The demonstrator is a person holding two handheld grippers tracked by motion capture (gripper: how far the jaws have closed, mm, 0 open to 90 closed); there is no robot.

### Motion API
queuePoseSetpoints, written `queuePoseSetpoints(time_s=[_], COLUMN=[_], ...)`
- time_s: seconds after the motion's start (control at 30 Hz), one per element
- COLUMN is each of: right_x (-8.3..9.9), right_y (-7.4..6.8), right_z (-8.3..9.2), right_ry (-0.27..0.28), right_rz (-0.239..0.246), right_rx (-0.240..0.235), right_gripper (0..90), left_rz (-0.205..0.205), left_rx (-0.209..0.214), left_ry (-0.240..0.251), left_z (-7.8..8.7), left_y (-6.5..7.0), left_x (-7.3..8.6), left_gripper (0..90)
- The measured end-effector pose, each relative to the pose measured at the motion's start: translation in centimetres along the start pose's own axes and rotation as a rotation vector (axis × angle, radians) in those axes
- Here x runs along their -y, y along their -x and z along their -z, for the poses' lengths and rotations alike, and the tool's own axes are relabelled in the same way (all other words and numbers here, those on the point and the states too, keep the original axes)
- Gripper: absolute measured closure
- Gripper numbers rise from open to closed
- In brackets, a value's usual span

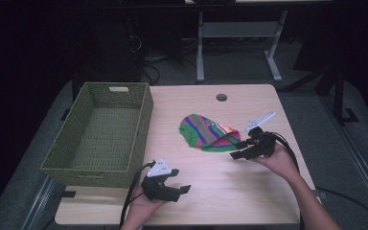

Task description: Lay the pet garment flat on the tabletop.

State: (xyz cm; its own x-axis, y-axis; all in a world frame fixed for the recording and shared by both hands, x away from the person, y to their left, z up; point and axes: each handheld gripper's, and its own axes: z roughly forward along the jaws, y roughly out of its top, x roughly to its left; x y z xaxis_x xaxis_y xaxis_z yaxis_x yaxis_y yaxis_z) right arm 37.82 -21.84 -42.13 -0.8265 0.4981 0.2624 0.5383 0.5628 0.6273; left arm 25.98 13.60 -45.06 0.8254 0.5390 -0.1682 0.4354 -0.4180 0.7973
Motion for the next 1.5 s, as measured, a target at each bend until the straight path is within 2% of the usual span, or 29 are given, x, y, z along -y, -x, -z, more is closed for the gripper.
queuePoseSetpoints(time_s=[0.03,0.13,0.17,0.33,0.43,0.67,0.8,0.83,0.87,0.97,1.0,1.07,1.17,1.23,1.27,1.3,1.33,1.37,1.43,1.47,1.5], right_x=[0.0,-1.7,-1.7,-4.0,-4.4,-6.3,-7.0,-7.2,-7.7,-8.2,-8.6,-8.8,-9.4,-9.5,-9.4,-9.4,-9.3,-9.5,-9.5,-9.4,-9.4], right_y=[0.0,0.6,0.6,1.5,1.7,2.1,2.3,2.3,2.5,2.6,2.7,2.8,2.8,2.9,3.1,3.1,3.2,3.3,3.3,2.9,2.9], right_z=[0.0,-0.7,-0.7,-1.7,-1.9,-3.3,-3.9,-4.2,-4.7,-5.2,-5.9,-6.3,-8.0,-8.9,-10.0,-10.0,-10.4,-10.6,-10.7,-10.9,-10.9], right_ry=[0.000,-0.041,-0.041,-0.072,-0.071,-0.115,-0.119,-0.128,-0.148,-0.152,-0.161,-0.167,-0.203,-0.224,-0.250,-0.250,-0.251,-0.227,-0.228,-0.236,-0.236], right_rz=[0.000,0.020,0.020,0.037,0.032,0.036,0.037,0.032,0.047,0.039,0.031,0.038,0.061,0.054,0.051,0.051,0.055,0.047,0.047,0.079,0.079], right_rx=[0.000,0.010,0.010,0.006,-0.009,0.008,0.022,0.032,0.052,0.056,0.074,0.080,0.120,0.141,0.159,0.159,0.173,0.203,0.215,0.241,0.241], right_gripper=[43.7,42.8,42.8,40.7,40.1,37.9,35.7,34.7,34.2,32.2,29.9,29.5,28.5,28.0,27.4,27.4,27.2,27.3,27.3,27.8,27.8], left_rz=[0.000,-0.001,-0.001,0.000,-0.002,0.001,0.007,0.003,0.012,0.008,0.004,0.004,0.005,0.007,0.008,0.008,0.004,0.005,0.009,0.010,0.010], left_rx=[0.001,0.000,0.000,0.000,-0.001,-0.002,-0.001,-0.003,-0.004,-0.002,-0.001,0.002,0.002,0.002,0.001,0.001,-0.001,-0.001,-0.001,0.001,0.001], left_ry=[0.002,0.000,0.000,0.005,0.001,0.007,0.008,0.007,0.008,0.011,0.009,0.005,0.008,0.007,0.006,0.006,0.005,0.007,0.009,0.008,0.008], left_z=[0.0,0.0,0.0,0.0,0.1,0.1,0.2,0.1,0.1,0.1,0.1,0.1,0.1,0.1,0.1,0.1,0.2,0.2,0.2,0.1,0.1], left_y=[0.0,-0.1,-0.1,-0.2,-0.3,-0.4,-0.6,-0.6,-0.6,-0.6,-0.7,-0.6,-0.7,-0.7,-0.7,-0.7,-0.8,-0.8,-0.8,-0.8,-0.8], left_x=[0.0,0.0,0.0,0.0,0.0,0.0,0.0,0.0,0.0,0.0,0.0,0.0,-0.1,0.0,0.0,0.0,0.0,0.0,0.0,0.0,0.0], left_gripper=[26.8,26.8,26.9,26.9,26.8,26.9,26.8,26.9,26.9,26.8,26.8,26.9,26.8,26.9,26.8,26.8,26.8,26.8,26.8,26.9,26.8])
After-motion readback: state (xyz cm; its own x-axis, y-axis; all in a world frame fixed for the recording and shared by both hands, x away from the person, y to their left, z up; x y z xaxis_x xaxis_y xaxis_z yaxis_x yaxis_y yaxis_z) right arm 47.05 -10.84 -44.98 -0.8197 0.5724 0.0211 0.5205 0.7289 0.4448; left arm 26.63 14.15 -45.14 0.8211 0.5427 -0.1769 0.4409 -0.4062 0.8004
